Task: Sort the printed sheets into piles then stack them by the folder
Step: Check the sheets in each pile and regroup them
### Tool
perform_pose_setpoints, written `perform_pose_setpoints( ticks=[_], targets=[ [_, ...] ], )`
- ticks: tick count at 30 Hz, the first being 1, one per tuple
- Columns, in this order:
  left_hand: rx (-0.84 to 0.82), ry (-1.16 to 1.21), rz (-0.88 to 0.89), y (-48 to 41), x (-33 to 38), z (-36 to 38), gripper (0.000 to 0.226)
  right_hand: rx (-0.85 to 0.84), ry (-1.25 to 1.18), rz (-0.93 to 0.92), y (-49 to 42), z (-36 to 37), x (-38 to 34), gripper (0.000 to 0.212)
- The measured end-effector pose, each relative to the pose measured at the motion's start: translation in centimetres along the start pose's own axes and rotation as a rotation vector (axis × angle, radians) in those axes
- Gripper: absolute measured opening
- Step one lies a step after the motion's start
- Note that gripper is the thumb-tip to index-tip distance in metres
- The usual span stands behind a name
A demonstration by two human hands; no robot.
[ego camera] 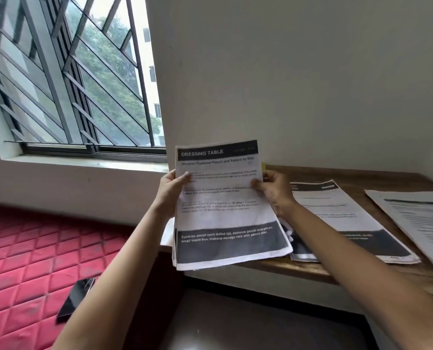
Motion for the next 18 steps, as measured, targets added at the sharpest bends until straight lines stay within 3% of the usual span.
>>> perform_pose_setpoints(
  ticks=[3,8,12,18],
  targets=[
    [0.020,-0.017,0.018,0.0,-0.9,-0.7,0.023,0.004,0.059,-0.011,-0.1,0.1,0.7,0.011],
    [0.054,-0.046,0.038,0.2,-1.9,-1.5,0.024,0.045,0.068,-0.006,-0.7,-0.3,1.6,0.016],
    [0.083,-0.102,0.070,-0.3,-2.3,-1.9,0.010,0.069,0.075,-0.010,-1.0,-0.6,1.8,0.016],
    [0.149,-0.195,0.087,-0.8,-2.7,-2.0,0.017,0.105,0.102,-0.022,-1.3,-1.1,1.8,0.012]
  ],
)
Point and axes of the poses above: each hand's wrist, its own y-axis away from the middle knuckle, its own z-axis out of the palm, x = y × z, the point moved 1 cm from there along -y, towards the middle knuckle, and after that the axes turned 3 degrees about -x, right-handed, at the moved point
